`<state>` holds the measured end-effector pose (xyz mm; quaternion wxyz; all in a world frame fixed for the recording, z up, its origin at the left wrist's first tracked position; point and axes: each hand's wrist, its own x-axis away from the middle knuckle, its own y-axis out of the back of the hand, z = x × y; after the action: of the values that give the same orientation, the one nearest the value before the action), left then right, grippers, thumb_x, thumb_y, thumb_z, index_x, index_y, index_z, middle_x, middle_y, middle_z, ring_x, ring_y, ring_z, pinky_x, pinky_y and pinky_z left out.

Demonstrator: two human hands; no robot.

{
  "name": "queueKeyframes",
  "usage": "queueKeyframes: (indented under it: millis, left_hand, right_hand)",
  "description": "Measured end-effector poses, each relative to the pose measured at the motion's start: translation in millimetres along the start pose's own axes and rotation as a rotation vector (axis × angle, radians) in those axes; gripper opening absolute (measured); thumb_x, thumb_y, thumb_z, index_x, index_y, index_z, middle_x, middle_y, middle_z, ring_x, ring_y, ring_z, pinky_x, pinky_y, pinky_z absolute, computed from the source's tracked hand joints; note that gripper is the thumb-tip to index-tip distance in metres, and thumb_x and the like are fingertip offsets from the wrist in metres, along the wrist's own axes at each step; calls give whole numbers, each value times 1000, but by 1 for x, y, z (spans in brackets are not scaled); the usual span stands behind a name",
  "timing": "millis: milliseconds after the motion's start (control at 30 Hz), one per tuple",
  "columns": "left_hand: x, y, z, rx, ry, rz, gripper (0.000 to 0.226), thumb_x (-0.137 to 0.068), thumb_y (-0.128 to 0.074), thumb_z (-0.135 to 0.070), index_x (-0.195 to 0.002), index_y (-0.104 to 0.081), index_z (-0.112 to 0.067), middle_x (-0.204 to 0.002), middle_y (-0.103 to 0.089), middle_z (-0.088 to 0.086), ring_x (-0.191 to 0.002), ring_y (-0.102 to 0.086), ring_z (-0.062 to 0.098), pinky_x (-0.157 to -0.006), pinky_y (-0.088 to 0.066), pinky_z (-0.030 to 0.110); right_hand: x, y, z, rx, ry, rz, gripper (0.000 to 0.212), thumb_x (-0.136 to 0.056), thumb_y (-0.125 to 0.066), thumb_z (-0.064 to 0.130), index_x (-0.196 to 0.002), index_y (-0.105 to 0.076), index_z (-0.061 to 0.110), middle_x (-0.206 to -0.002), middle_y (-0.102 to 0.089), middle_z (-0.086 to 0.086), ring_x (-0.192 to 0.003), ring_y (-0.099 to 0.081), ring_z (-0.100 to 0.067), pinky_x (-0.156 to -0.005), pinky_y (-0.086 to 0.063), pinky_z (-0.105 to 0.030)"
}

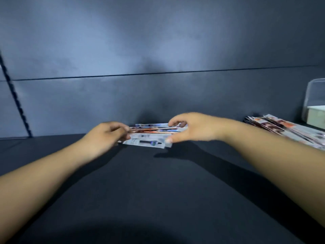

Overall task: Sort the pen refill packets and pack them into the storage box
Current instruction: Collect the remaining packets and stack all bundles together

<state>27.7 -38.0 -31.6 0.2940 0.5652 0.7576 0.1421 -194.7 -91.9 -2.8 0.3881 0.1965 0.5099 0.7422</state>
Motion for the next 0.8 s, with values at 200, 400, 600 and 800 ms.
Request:
queueKeyframes:
  millis: [200,400,600,800]
  left_hand:
    - [-10,45,35,157,58,51,25,-94,-41,-17,-76,-58,-18,-73,-61,0,-70,-53,14,-67,-42,21]
    - [-15,47,45,69,-75,169,21,-92,-47,-22,-74,-57,-22,-76,-60,-6,-71,-55,9,-68,-43,13]
    - [-19,57,54,81,26,134,17,-93,-45,-22,-83,-59,-20,-77,-61,-5,-70,-53,7,-60,-43,10]
    - [-19,60,60,196,149,60,22,-93,-44,-26,-79,-60,-19,-79,-61,-1,-73,-55,10,-73,-46,21]
  right_hand:
    - [-86,-28,24,140,-245,218,108,-68,-61,63,-147,1,22,-157,2,7,-145,-1,-12,-114,-9,-31]
    - [-130,-43,32,279,-335,247,85,-64,-60,68,-130,-40,18,-135,-44,-1,-121,-44,-22,-101,-37,-36]
    - [-142,-48,42,242,-221,205,45,-71,-66,49,-98,-58,14,-99,-60,-3,-99,-57,-24,-94,-45,-35]
    - [-137,-40,39,152,-183,7,20,-75,-64,18,-90,-59,8,-78,-60,-4,-77,-55,-24,-72,-45,-30]
